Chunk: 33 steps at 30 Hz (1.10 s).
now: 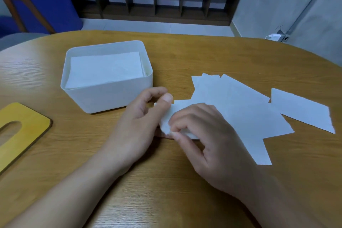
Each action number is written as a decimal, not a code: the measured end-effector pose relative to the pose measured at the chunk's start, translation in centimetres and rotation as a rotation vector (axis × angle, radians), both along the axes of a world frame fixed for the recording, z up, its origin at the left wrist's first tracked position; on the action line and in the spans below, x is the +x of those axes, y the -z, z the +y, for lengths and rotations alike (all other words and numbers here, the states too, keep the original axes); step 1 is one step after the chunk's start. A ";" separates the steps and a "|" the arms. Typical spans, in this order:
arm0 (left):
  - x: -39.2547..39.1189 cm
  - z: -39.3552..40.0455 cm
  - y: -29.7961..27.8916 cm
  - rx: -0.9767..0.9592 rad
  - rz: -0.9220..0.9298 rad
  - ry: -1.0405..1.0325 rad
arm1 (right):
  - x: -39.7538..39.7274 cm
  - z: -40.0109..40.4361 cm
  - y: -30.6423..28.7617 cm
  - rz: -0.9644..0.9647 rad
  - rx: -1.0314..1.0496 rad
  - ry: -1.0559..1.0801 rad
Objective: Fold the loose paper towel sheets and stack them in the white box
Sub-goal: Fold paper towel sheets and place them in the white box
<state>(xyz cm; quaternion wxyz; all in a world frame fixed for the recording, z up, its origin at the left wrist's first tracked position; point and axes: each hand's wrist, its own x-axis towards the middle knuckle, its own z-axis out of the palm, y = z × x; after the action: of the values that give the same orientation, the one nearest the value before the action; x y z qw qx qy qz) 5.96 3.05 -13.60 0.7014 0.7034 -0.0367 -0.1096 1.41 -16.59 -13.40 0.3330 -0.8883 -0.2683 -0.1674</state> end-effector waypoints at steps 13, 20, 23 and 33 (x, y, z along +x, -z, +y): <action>-2.4 2.6 -1.1 0.225 -0.330 0.144 | -0.1 -1.9 -1.1 0.345 0.234 0.150; -4.3 2.8 -0.5 0.503 -0.293 0.178 | -0.7 -3.1 -0.8 0.414 0.127 0.142; -4.4 2.9 -0.3 0.809 -0.446 0.189 | -0.5 -3.4 0.0 0.359 -0.135 0.145; -2.9 1.9 -0.5 0.799 -0.606 0.227 | 2.8 -5.3 0.7 0.116 -0.114 0.425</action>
<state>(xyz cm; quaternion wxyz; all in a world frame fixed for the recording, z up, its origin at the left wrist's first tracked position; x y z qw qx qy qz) 3.03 4.94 -13.10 0.3195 0.9083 -0.2696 0.0183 4.19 -21.88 -14.12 0.2547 -0.9503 -0.0646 -0.1669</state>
